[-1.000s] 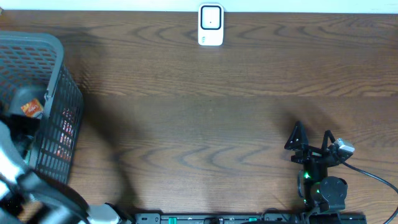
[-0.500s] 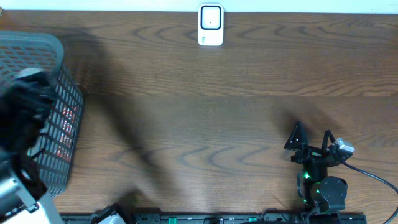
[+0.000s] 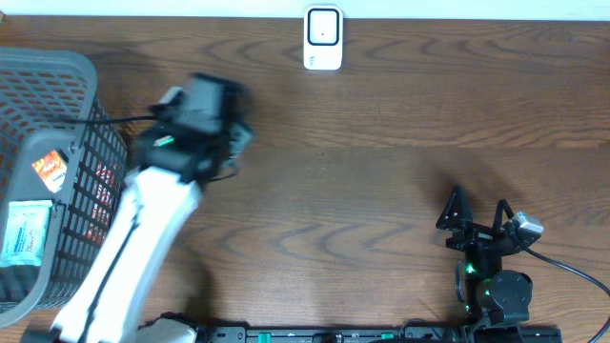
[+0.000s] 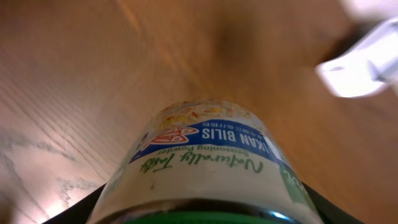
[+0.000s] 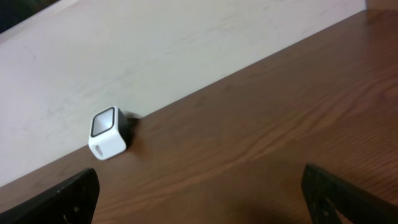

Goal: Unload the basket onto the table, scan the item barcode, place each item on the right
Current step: 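Carry the jar forward and set it upright on the table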

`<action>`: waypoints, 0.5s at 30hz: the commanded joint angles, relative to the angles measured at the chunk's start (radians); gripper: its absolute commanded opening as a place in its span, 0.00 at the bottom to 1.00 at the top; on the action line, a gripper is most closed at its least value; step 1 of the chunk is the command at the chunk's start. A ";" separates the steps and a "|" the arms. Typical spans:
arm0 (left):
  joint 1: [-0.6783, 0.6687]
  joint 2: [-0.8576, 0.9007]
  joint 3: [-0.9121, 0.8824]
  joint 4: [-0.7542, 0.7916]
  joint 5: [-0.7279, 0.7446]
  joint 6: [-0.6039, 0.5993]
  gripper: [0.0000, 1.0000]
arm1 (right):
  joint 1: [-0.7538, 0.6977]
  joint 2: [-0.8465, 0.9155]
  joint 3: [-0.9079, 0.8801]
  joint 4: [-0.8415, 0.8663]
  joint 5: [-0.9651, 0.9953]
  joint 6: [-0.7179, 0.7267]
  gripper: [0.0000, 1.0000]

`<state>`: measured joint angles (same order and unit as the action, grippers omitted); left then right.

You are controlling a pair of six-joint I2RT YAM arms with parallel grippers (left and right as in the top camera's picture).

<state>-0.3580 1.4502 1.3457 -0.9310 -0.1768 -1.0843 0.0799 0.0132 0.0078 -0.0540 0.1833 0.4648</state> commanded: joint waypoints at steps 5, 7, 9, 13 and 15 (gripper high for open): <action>-0.102 0.323 0.000 0.011 -0.142 -0.336 0.59 | 0.006 0.000 -0.002 -0.002 0.006 0.009 0.99; -0.105 0.396 0.000 0.039 -0.082 -0.340 0.59 | 0.006 0.000 -0.002 -0.002 0.006 0.009 0.99; -0.105 0.444 0.000 0.062 -0.039 -0.346 0.59 | 0.006 0.000 -0.002 -0.002 0.006 0.009 0.99; -0.105 0.486 0.000 0.087 0.012 -0.407 0.63 | 0.006 0.000 -0.002 -0.002 0.006 0.009 0.99; -0.105 0.486 0.000 0.089 0.021 -0.443 0.64 | 0.006 0.000 -0.002 -0.002 0.006 0.009 0.99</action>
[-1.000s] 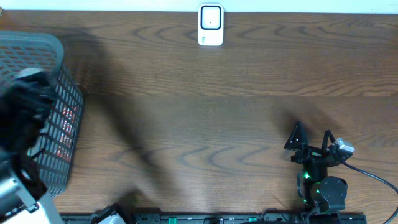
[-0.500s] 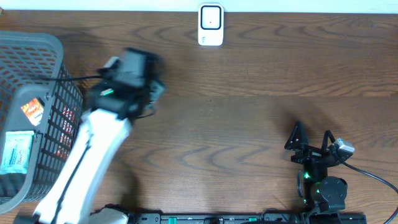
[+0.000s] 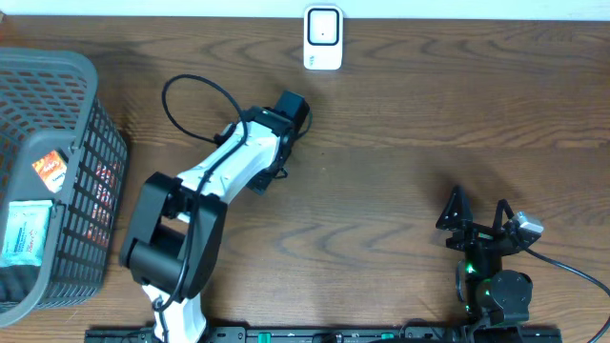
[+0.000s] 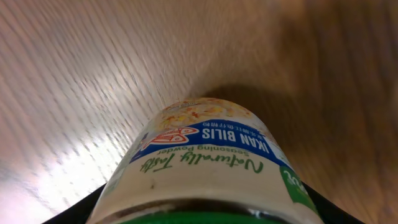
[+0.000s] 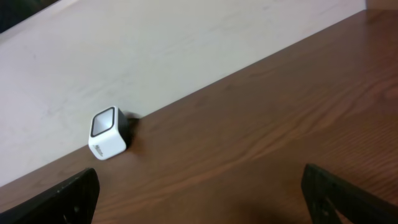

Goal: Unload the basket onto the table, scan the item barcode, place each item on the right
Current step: 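Carry the jar forward and set it upright on the table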

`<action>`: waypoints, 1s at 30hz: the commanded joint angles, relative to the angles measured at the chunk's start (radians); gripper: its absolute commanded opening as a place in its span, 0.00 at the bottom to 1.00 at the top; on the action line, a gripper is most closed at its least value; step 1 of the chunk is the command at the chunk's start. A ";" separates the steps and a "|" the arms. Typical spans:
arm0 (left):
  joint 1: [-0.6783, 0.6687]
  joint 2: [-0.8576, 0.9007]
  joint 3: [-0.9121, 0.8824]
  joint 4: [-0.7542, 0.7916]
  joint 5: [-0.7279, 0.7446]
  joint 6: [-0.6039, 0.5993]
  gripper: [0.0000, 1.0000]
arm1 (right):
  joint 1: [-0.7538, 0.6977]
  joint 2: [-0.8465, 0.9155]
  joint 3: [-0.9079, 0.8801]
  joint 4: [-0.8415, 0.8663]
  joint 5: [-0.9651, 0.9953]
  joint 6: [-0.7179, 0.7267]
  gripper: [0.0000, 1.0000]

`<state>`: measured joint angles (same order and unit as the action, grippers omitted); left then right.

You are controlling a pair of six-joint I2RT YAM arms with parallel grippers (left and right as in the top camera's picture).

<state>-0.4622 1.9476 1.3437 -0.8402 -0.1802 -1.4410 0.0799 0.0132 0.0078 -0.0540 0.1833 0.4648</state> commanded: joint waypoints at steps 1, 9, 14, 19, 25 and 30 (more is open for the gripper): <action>0.000 -0.012 0.002 0.002 0.037 -0.104 0.65 | 0.006 0.000 -0.002 -0.002 0.006 0.009 0.99; 0.000 -0.013 0.002 0.072 0.252 -0.162 0.84 | 0.006 0.000 -0.002 -0.002 0.006 0.009 0.99; 0.000 -0.060 0.005 0.060 0.251 -0.122 0.85 | 0.006 0.000 -0.002 -0.002 0.006 0.009 0.99; 0.002 -0.240 0.051 0.061 0.190 0.057 0.85 | 0.006 0.000 -0.002 -0.002 0.006 0.009 0.99; 0.050 -0.602 0.138 0.052 0.052 0.385 0.85 | 0.006 0.000 -0.002 -0.002 0.006 0.009 0.99; 0.293 -0.893 0.149 -0.034 -0.114 0.651 0.86 | 0.006 0.000 -0.002 -0.002 0.006 0.009 0.99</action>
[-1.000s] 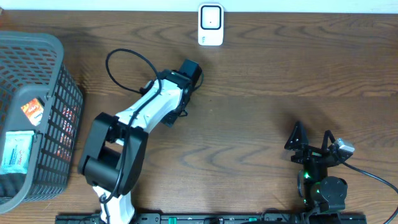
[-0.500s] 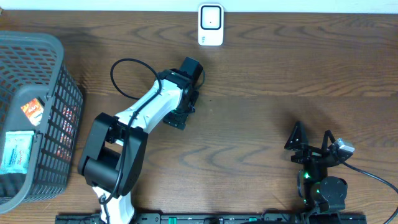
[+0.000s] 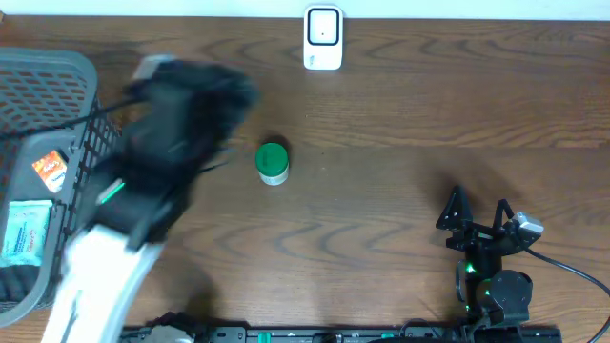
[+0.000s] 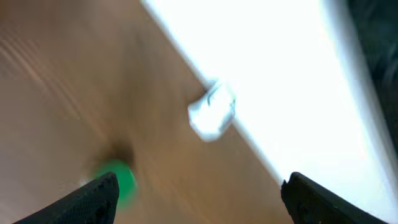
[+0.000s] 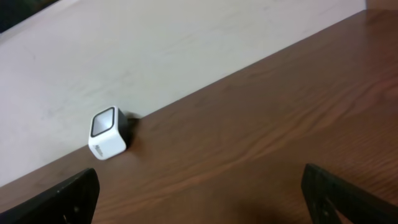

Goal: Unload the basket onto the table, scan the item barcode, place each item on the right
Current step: 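Carry the jar forward and set it upright on the table, then reach the left gripper back into the basket to the orange box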

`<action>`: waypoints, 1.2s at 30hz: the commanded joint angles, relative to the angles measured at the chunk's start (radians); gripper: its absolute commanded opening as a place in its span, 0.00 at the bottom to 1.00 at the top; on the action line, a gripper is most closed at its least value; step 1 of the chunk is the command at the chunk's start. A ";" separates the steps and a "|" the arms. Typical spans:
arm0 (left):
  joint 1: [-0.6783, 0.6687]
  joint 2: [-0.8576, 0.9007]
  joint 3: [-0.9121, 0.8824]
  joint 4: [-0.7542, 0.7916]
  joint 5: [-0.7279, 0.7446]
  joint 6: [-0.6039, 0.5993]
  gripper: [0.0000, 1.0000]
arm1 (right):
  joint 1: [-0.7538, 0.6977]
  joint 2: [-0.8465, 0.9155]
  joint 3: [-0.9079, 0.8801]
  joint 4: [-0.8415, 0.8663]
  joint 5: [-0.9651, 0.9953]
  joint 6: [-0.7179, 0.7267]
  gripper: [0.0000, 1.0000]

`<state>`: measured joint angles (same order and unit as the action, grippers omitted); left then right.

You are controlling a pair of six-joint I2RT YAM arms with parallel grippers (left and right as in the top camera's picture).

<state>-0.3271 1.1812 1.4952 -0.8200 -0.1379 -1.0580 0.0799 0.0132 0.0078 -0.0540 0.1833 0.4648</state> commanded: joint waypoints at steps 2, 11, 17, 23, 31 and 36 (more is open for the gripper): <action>0.310 -0.183 -0.002 -0.087 -0.164 0.354 0.86 | 0.006 0.000 -0.002 -0.002 0.006 0.009 0.99; 0.899 -0.045 -0.003 -0.030 0.002 0.672 0.95 | 0.006 0.000 -0.002 -0.002 0.006 0.009 0.99; 0.995 0.251 -0.003 -0.008 0.020 0.797 0.95 | 0.006 0.000 -0.002 -0.002 0.006 0.009 0.99; 0.994 0.486 -0.003 0.048 0.018 0.910 0.95 | 0.006 0.000 -0.002 -0.002 0.006 0.009 0.99; 0.994 0.684 -0.003 0.148 0.019 0.927 0.95 | 0.006 0.000 -0.002 -0.002 0.006 0.009 0.99; 0.993 0.806 -0.003 0.199 0.019 0.927 0.95 | 0.006 0.000 -0.002 -0.002 0.006 0.009 0.99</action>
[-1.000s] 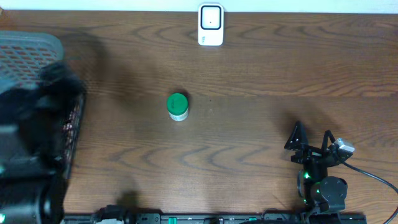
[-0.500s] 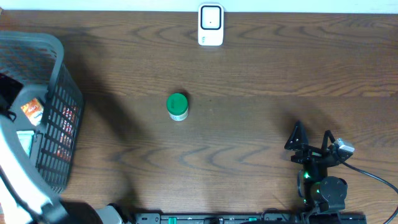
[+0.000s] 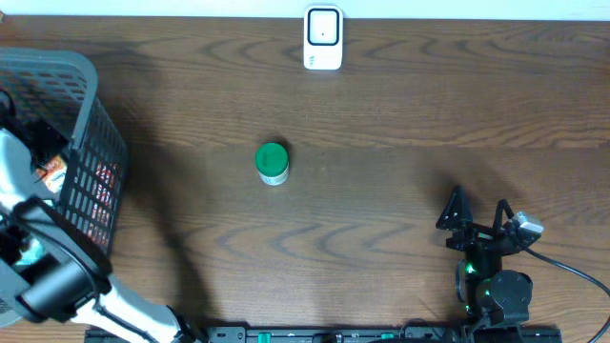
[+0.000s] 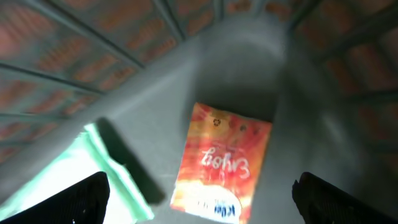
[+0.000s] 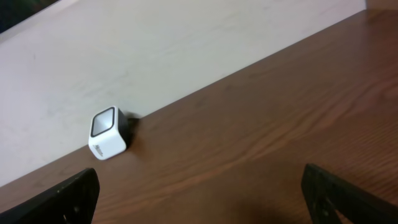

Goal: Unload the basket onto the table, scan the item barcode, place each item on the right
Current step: 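Reach the left gripper back into the basket to the orange box, then carry the orange snack box out and place it right of the jar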

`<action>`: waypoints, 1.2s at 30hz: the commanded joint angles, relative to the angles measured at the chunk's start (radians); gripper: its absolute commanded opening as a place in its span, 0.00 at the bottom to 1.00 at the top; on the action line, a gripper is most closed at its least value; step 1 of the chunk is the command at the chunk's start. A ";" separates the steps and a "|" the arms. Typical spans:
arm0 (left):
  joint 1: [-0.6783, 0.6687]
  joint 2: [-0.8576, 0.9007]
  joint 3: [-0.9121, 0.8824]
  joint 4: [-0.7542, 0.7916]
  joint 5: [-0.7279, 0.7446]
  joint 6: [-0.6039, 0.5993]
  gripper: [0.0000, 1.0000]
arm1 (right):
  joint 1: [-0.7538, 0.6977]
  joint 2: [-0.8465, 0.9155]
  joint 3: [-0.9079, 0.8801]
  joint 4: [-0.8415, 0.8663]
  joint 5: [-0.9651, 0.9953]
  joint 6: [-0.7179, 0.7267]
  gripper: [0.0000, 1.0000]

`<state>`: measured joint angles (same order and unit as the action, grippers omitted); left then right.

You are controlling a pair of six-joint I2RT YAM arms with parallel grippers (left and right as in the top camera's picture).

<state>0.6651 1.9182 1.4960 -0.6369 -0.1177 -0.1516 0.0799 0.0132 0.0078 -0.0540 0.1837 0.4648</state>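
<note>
A green-lidded seasoning jar stands upright alone on the wooden table, below the white barcode scanner at the far edge. My left gripper is open inside the grey basket, low over an orange snack packet lying flat on the basket floor. A green-and-white packet lies to the left of it. My right gripper rests open at the near right of the table, with nothing between its fingers; the scanner shows far ahead of it.
The basket's mesh walls rise close around my left gripper. The white left arm reaches over the basket's near side. A pale wall runs along the table's far edge.
My left gripper was open and in motion above the table between basket and jar. Now it is down inside the basket over the orange packet. Jar, scanner and right arm have not moved.
My left gripper held the jar beside the basket, then held it low over the table below the scanner. Then the jar stood alone there and the gripper was open, away to the left. Now that gripper is in the basket.
</note>
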 commanded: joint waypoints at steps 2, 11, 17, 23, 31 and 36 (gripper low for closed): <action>0.002 0.105 -0.003 0.026 -0.002 0.020 0.95 | 0.006 0.000 -0.002 -0.002 0.006 0.009 0.99; 0.001 0.223 -0.003 0.022 0.109 0.016 0.89 | 0.006 0.000 -0.002 -0.002 0.006 0.009 0.99; 0.002 0.153 -0.003 -0.050 0.132 0.009 0.56 | 0.006 0.000 -0.002 -0.002 0.006 0.009 0.99; 0.003 -0.122 0.000 -0.134 0.109 -0.042 0.55 | 0.006 0.000 -0.002 -0.002 0.006 0.009 0.99; -0.031 -0.742 0.014 -0.151 0.351 -0.317 0.56 | 0.006 0.000 -0.002 -0.002 0.006 0.009 0.99; -0.261 -0.951 0.013 -0.239 0.431 -0.457 0.56 | 0.006 0.000 -0.002 -0.002 0.006 0.009 0.99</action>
<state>0.5488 1.0252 1.5169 -0.8192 0.2131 -0.4671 0.0799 0.0132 0.0078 -0.0540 0.1837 0.4648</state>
